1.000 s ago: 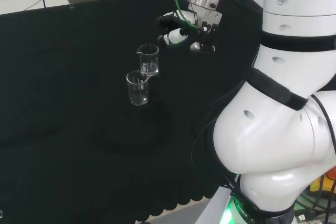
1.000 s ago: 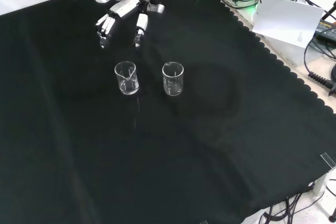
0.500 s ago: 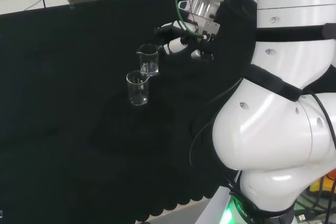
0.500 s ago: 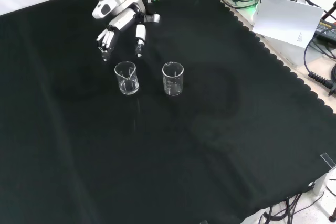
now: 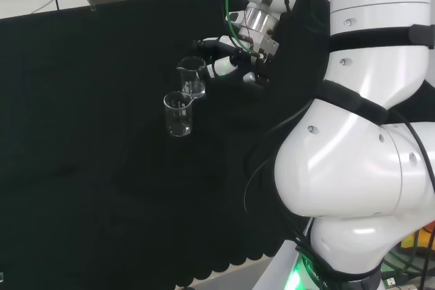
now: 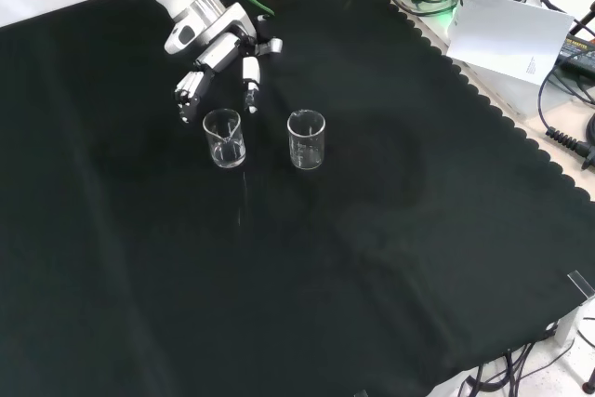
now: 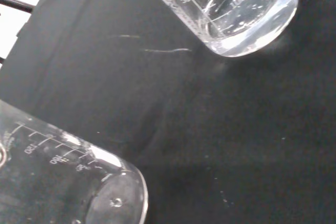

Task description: Pick up the beaker on the right.

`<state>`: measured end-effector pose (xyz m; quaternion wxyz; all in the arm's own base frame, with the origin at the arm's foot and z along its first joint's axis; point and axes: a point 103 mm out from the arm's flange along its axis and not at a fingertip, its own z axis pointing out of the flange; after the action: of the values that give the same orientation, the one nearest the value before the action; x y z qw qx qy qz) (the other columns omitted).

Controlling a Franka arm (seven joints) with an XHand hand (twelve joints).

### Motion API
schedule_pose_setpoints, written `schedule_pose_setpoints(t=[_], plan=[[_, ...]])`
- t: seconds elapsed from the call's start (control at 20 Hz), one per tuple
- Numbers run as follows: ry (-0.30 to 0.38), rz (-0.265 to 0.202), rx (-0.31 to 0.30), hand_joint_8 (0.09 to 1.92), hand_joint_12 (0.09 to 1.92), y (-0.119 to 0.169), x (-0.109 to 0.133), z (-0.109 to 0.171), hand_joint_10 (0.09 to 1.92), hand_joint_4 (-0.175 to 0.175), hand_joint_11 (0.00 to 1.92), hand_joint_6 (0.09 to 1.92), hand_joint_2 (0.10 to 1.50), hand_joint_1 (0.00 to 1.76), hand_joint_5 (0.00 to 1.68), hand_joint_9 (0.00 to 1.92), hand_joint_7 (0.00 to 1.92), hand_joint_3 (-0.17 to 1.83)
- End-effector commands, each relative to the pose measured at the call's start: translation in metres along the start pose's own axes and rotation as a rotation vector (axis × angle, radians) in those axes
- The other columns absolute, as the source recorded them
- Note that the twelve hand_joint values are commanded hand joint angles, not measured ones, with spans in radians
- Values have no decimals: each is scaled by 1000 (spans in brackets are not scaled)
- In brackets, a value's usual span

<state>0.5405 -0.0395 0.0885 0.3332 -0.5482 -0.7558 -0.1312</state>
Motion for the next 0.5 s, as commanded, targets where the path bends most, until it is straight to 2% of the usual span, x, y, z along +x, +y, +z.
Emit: schedule_pose_setpoints(t=[0.05, 0.15, 0.25, 0.5], plan=[[67, -42, -13, 695, 1313, 4, 2, 12, 658, -32, 0, 87, 882, 868, 361, 272, 125, -175], [101, -63, -16, 697, 1328, 6, 3, 15, 659, -32, 0, 87, 878, 872, 378, 303, 151, -175], [103, -78, -11, 700, 1333, 7, 6, 18, 660, -32, 0, 87, 875, 876, 391, 322, 172, -175], [108, -79, -33, 701, 1339, 11, 10, 26, 655, -32, 0, 87, 870, 887, 401, 341, 192, -175]])
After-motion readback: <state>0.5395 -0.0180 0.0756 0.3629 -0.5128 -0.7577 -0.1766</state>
